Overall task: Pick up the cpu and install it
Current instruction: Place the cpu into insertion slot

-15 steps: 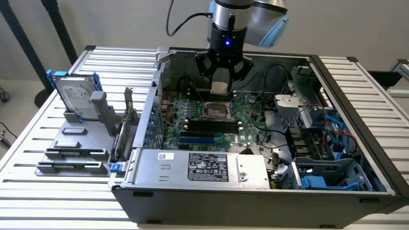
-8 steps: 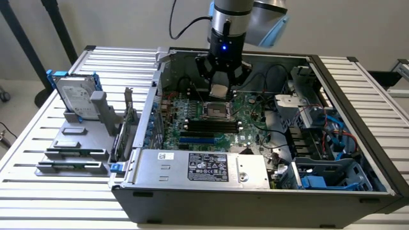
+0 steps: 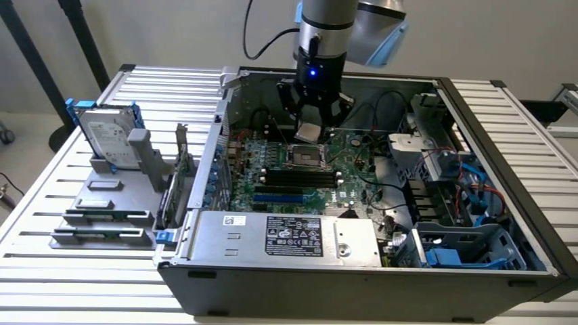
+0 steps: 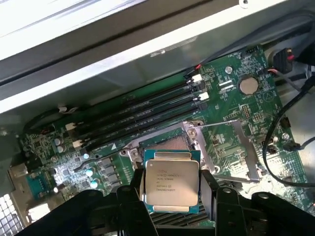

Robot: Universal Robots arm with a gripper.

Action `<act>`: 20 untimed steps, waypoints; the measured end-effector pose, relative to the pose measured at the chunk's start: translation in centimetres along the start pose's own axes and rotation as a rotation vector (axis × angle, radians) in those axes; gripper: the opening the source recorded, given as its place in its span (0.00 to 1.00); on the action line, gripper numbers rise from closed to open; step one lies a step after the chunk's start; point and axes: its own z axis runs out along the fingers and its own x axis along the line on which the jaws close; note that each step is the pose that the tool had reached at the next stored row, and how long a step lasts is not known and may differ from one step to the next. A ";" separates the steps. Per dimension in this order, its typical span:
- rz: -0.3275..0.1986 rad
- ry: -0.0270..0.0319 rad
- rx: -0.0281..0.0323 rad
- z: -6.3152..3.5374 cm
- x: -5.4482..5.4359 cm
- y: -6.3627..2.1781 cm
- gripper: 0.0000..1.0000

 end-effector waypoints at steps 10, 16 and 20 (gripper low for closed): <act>0.164 0.0098 0.0035 0.51 0.0 -0.01 0.55; 0.268 0.0142 0.0044 0.74 0.0 -0.02 0.55; 0.342 0.0144 0.0030 0.92 0.0 -0.02 0.55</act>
